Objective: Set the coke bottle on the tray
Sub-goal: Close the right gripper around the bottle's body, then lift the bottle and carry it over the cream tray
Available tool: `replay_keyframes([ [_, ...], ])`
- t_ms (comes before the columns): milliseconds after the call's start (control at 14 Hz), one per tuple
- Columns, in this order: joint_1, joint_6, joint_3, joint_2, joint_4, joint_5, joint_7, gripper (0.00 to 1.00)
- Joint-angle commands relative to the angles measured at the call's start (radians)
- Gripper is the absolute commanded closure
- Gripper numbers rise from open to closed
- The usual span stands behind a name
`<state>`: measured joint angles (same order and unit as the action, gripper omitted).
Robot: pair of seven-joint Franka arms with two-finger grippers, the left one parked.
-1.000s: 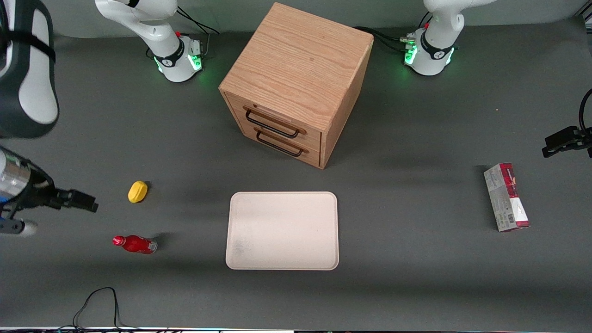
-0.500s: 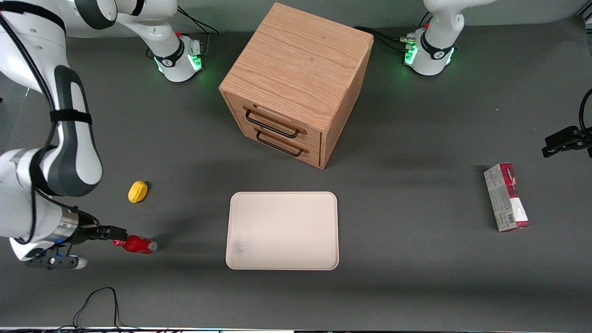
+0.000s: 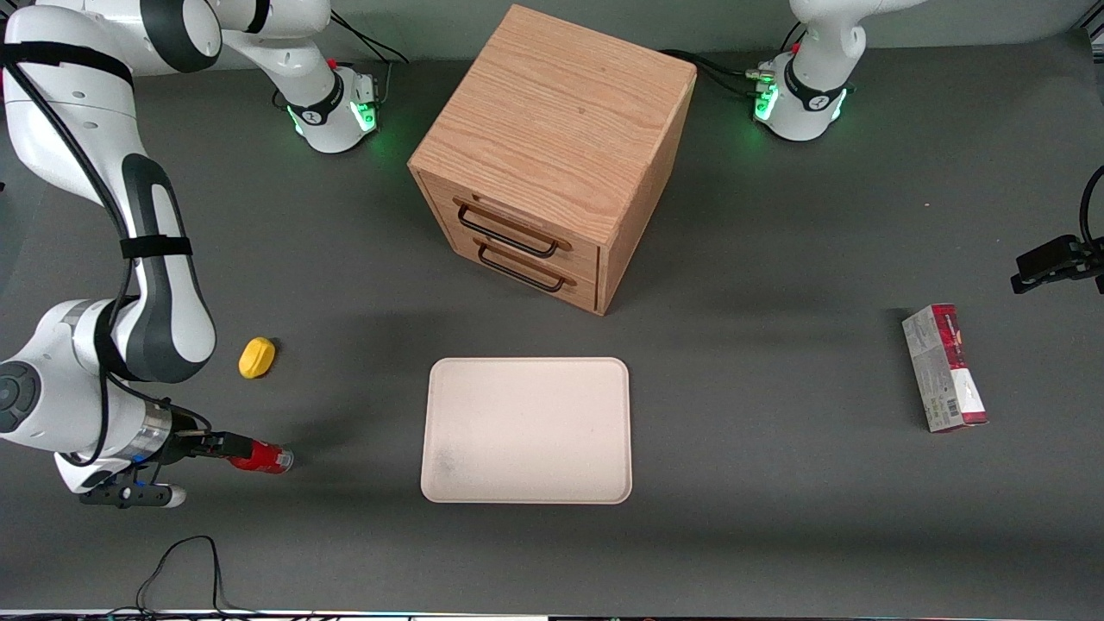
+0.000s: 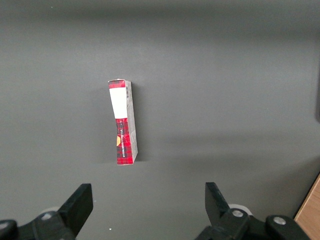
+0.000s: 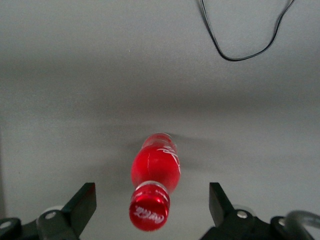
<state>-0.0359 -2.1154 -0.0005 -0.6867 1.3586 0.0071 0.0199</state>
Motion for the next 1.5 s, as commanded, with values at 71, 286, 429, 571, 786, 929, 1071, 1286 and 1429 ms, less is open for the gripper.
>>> replay_keyframes([
  [71, -0.012, -0.046, 0.013, -0.005, 0.034, 0.019, -0.031, 0.14],
  [286, -0.012, -0.046, 0.013, -0.005, 0.031, 0.019, -0.029, 0.67],
  [429, -0.012, -0.046, 0.013, -0.005, 0.027, 0.019, -0.028, 0.99],
  [571, -0.013, -0.046, 0.013, -0.004, 0.022, 0.017, -0.028, 1.0],
  [786, -0.015, -0.037, 0.013, 0.013, 0.014, 0.019, -0.017, 1.0],
  [929, -0.003, 0.026, 0.014, 0.048, -0.027, 0.014, 0.0, 1.0],
  [1071, 0.005, 0.145, 0.022, 0.091, -0.102, 0.001, 0.0, 1.0],
  [1286, 0.019, 0.355, 0.106, 0.136, -0.249, -0.091, 0.038, 1.0],
  [1429, 0.021, 0.437, 0.209, 0.151, -0.303, -0.137, 0.179, 1.0],
])
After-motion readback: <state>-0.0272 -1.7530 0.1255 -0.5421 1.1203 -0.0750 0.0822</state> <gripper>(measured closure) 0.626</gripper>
